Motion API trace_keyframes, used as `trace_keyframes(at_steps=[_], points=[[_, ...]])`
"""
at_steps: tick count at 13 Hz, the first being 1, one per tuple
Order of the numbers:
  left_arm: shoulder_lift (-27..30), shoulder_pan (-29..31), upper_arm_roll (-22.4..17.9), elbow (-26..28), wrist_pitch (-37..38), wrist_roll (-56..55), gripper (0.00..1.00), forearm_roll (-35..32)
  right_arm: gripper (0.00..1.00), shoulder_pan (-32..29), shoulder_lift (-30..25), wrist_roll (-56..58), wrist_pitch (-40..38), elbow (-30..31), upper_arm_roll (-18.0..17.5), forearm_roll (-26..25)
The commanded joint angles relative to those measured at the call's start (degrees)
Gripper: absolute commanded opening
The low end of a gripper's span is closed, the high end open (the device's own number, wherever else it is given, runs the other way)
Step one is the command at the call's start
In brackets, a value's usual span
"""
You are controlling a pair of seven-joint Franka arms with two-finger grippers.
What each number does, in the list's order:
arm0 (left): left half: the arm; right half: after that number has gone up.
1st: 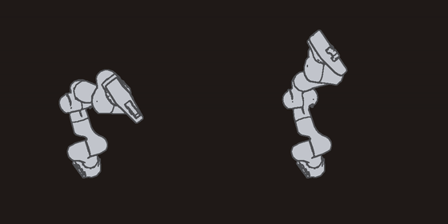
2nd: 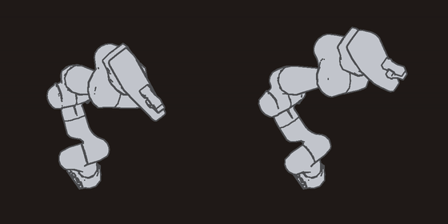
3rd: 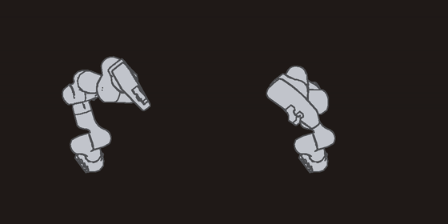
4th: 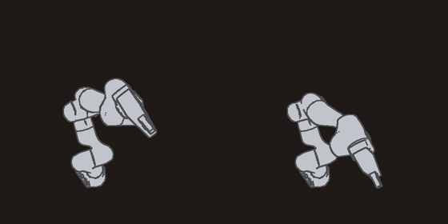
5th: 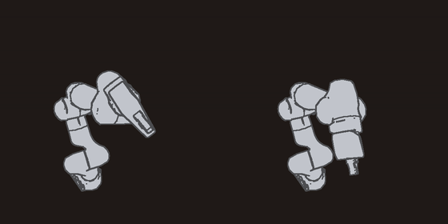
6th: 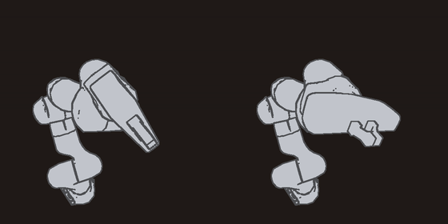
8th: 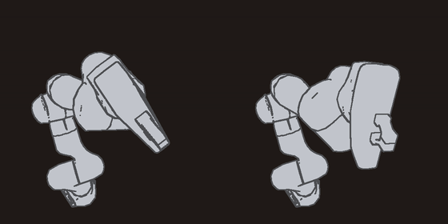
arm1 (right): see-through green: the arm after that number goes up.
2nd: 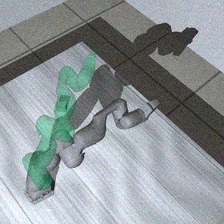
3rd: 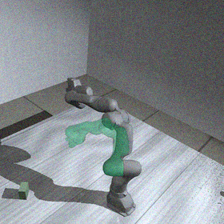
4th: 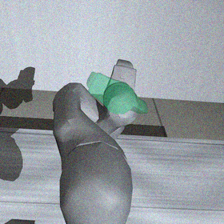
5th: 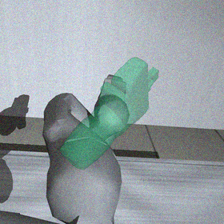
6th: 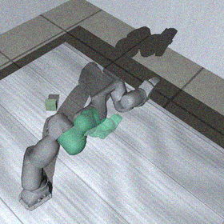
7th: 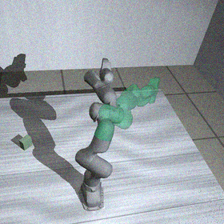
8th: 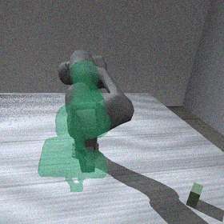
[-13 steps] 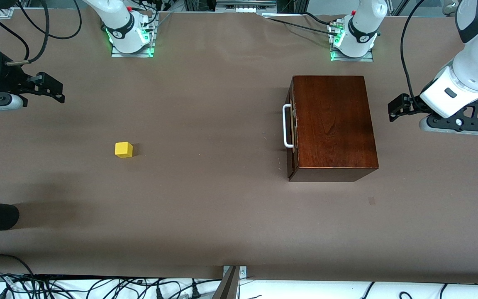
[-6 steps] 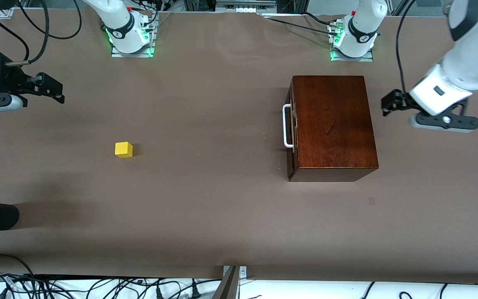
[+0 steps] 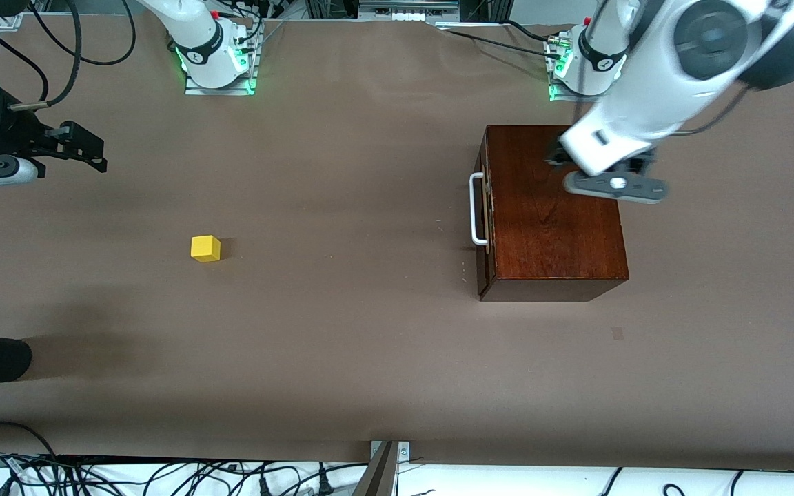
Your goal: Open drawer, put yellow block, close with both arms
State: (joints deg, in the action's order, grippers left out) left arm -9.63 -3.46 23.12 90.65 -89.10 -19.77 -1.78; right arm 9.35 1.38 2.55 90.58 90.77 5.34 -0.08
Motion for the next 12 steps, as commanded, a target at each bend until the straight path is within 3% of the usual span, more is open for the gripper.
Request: trace_keyframes(at_steps=[1,6,12], points=[[-6.0,0.2,6.6,-1.3,-5.2,-9.5,1.00,0.5,1.00,-0.1,0.6,-0.6,-0.1,-1.2,0.1,-0.5],[-13.2,-5.0,7.2,-0.4,-13.4,-14.7,1.00,-0.1,1.00,-0.1,0.9,-0.5,1.4,-1.2,0.4,-0.5],[-18.7,-11.4,7.3,2.5,-16.5,-22.3,1.00,-14.1,1.00,-0.3,1.8,-0.4,5.8,-1.3,1.2,-0.6]])
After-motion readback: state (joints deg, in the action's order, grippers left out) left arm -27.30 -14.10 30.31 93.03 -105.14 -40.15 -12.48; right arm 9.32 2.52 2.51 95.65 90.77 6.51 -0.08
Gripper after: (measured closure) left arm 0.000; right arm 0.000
